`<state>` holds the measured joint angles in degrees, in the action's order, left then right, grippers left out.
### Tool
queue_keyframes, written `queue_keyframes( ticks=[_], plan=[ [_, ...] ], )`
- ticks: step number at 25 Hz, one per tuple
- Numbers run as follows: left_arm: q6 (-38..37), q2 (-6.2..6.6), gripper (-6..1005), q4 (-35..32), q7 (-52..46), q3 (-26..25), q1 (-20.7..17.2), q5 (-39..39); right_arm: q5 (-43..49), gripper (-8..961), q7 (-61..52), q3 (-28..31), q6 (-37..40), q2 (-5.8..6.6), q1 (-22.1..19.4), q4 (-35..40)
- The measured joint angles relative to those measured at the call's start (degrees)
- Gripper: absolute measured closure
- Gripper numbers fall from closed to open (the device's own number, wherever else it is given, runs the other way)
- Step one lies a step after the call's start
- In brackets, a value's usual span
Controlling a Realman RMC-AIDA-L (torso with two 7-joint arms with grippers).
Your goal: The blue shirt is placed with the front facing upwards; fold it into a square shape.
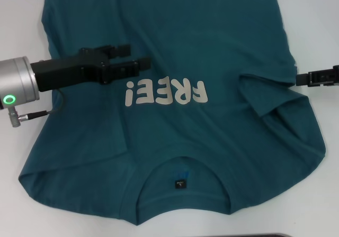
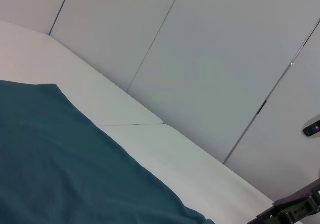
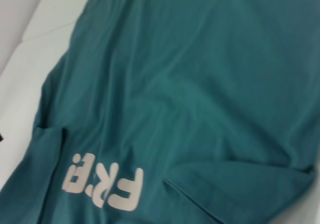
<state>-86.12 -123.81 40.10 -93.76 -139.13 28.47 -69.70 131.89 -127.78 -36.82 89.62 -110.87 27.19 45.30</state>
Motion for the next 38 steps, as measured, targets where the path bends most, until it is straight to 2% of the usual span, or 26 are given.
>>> queue_keyframes(
  ticks=[6, 13, 20, 32, 38],
  plan=[
    [0.4, -0.02, 158, -0.4, 0.1, 0.0, 0.2, 0.1, 1.9, 390, -0.8, 0.2, -1.8, -0.12, 0.6, -2.3],
    [0.4, 0.05, 158, -0.4, 0.4, 0.0, 0.3, 0.1, 2.0, 391, -0.8, 0.2, -4.6, -0.85, 1.7, -4.3],
    [1.0, 0.07, 158, -0.4, 0.8, 0.0, 0.2, 0.2, 1.8, 392, -1.1, 0.4, -6.9, -0.67, 2.8, -8.4],
    [1.0, 0.26, 159, -0.4, 0.9, 0.0, 0.5, 0.2, 1.6, 394, -1.5, 6.2, -6.7, -0.82, 1.8, -8.9],
    [1.0, 0.34, 159, -0.4, 0.9, 0.0, 0.6, 0.2, 1.6, 395, -1.6, 6.8, -6.6, -0.94, 1.7, -9.1]
  ],
)
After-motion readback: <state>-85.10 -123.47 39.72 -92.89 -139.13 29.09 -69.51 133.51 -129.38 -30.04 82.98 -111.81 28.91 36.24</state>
